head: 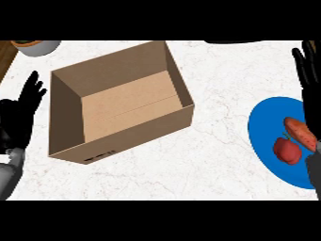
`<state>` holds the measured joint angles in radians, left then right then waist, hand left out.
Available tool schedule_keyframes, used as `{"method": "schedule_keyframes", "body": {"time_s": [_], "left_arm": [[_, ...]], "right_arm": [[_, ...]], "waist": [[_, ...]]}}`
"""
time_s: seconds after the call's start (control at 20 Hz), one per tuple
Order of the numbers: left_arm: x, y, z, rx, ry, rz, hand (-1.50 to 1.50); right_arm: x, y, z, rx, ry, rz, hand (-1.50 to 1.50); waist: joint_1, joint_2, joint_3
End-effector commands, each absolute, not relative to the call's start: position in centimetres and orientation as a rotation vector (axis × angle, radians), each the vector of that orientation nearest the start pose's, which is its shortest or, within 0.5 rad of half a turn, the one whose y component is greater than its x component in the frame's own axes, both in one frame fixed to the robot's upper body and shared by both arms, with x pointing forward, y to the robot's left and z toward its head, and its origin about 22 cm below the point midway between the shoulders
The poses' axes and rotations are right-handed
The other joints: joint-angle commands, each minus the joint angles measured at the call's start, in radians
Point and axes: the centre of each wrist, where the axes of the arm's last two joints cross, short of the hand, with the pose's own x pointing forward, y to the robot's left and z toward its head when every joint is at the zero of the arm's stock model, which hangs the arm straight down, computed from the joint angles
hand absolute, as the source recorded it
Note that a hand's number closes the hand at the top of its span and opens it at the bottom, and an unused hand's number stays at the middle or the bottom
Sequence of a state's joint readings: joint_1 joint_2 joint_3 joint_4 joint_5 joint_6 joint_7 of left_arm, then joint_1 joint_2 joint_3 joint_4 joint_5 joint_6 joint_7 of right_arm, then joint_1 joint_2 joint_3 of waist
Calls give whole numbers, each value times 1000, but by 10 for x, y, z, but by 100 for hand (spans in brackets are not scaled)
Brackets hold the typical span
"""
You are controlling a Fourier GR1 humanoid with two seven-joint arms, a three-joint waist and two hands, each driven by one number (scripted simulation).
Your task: Pick the sweet potato from the plate and place it in the cardboard box
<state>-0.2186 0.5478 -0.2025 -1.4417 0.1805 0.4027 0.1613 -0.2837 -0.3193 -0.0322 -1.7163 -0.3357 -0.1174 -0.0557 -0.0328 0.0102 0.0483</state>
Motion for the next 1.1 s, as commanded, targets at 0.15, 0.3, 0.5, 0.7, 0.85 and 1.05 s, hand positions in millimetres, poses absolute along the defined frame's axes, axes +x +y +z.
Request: {"method": "schedule_keyframes", "body": {"time_s": [0.15, 0.3, 0.5, 0.7, 0.85, 1.05], "left_arm": [[280, 290, 44, 450, -1508, -197, 0], [273, 287, 36, 415, -1470, -207, 0], [246, 282, 10, 377, -1458, -206, 0], [247, 273, 7, 362, -1464, -209, 0], [249, 271, 9, 358, -1478, -220, 0], [258, 282, 19, 340, -1468, -217, 0]], "right_arm": [[307, -310, 136, 434, -2021, 185, -150], [295, -343, 175, -141, -1903, 700, -150], [292, -398, 55, 125, -1821, 238, -150], [288, -451, 47, 203, -1899, 260, -150], [293, -464, 76, 110, -1839, 565, -150], [301, -478, 134, -84, -1760, 891, -150]], "waist": [[52, 0, -44], [33, 9, -70], [65, 1, -45], [64, 2, -44], [69, 3, -44], [76, 7, -45]]}}
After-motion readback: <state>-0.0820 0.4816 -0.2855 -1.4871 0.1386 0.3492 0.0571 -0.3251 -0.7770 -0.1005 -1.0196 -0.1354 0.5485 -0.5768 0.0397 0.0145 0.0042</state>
